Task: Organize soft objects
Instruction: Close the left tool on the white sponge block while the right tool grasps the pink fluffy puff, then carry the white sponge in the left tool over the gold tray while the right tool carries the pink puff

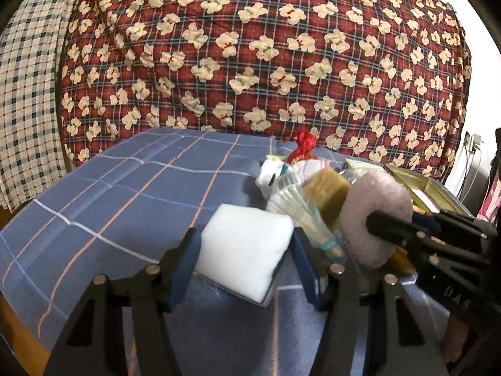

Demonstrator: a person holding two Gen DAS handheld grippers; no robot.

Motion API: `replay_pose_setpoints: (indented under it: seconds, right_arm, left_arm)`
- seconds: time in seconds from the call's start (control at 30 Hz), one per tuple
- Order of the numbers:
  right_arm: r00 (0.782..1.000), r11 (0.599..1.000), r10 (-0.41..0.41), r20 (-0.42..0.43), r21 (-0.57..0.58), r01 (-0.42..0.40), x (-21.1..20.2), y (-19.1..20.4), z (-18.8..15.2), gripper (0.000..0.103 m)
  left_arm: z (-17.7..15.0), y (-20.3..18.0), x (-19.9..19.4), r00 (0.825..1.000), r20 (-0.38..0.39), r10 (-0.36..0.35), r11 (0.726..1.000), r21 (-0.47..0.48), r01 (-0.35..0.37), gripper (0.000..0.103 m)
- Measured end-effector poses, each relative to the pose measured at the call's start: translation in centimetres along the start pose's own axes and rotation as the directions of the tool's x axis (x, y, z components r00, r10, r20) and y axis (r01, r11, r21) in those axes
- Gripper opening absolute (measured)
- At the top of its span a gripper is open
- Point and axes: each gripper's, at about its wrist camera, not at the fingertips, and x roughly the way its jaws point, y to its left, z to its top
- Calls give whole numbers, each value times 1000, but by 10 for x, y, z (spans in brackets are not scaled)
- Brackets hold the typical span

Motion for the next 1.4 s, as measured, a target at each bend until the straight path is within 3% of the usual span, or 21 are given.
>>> replay_pose_setpoints:
  seconds: [0.17,0.27,0.73,1.4]
  right_arm:
    - [999,1000,0,34,-5,0,-6,-3,3,20]
    - [994,997,-55,91,-54,60,-13,-1,5,20]
    - [987,998,-62,149,-11,64,-17,-26,6,20]
    - [978,997,-80,193,25,77,-23,-45,7,20]
  left_arm:
    - [9,-3,0,1000,18,-1,1000,12,1,56]
    - [9,0,1,1000,15,1,1000,3,-1,55]
    - [20,-2,2,997,79,-1,999,-34,3,55]
    - [36,-55,11,994,105,27,999,39,-31,55]
